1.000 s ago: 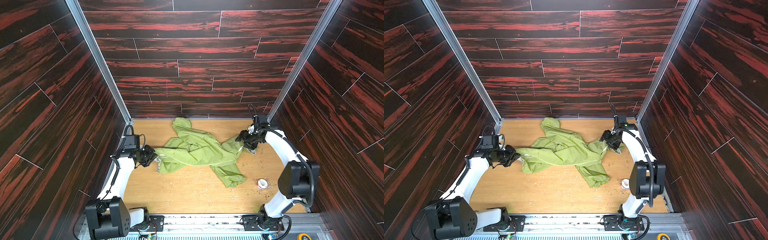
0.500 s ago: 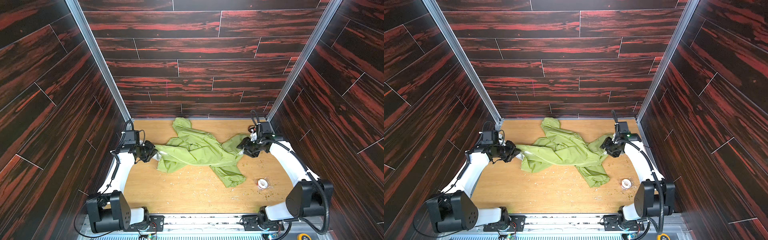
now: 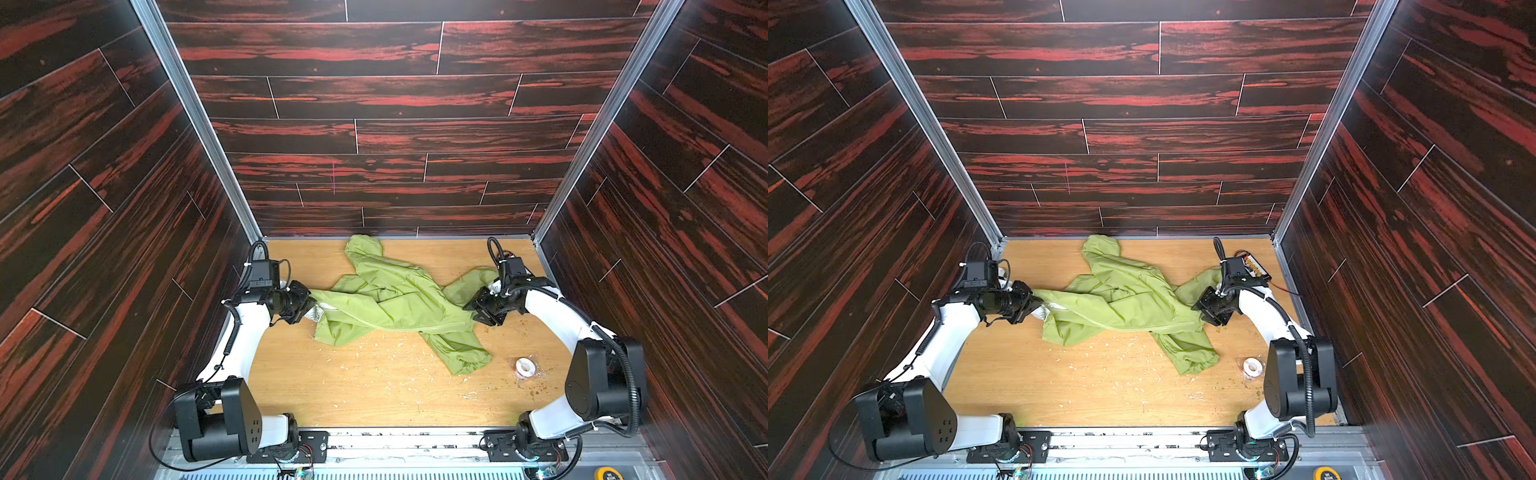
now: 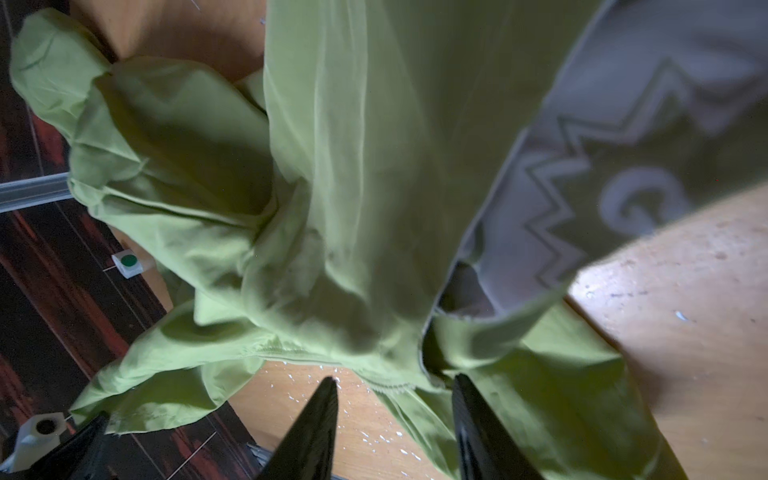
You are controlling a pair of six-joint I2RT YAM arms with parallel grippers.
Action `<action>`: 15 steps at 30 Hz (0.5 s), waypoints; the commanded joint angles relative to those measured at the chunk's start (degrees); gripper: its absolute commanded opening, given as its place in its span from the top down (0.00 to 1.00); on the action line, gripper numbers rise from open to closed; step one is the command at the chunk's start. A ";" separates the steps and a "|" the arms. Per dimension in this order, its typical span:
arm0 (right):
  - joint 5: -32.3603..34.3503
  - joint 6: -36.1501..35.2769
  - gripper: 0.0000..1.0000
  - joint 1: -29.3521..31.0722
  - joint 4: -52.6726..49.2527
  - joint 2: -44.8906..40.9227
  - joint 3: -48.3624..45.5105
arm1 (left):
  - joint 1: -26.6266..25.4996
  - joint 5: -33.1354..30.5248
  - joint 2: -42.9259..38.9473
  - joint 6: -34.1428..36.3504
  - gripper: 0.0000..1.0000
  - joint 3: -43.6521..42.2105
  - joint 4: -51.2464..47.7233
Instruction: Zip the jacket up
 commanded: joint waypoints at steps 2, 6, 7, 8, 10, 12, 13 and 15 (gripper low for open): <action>-1.93 0.58 0.64 0.18 1.86 2.67 0.35 | 0.23 0.36 -0.72 0.62 1.00 0.55 -0.39; -5.02 1.52 0.85 0.32 2.51 2.54 1.24 | 0.29 0.18 -0.82 0.53 1.00 0.25 -0.54; -5.73 1.81 0.89 0.32 2.43 2.38 1.63 | 0.25 0.27 -0.89 0.49 1.00 0.24 -0.53; -6.34 2.02 0.90 0.24 2.27 2.17 2.17 | 0.25 0.26 -0.94 0.53 1.00 0.33 -0.48; -7.58 2.36 0.95 0.29 1.86 1.74 3.66 | 0.23 0.38 -1.07 0.71 1.00 0.43 -0.53; -8.01 2.37 0.99 0.29 0.91 1.46 5.76 | 0.27 0.47 -1.25 1.08 1.00 0.54 -0.93; -8.01 2.41 1.00 0.31 0.58 1.37 6.81 | 0.26 0.52 -1.34 1.22 1.00 0.62 -1.03; -8.32 2.33 1.00 0.23 0.42 1.72 9.14 | 0.26 0.91 -1.51 1.67 1.00 0.69 -1.13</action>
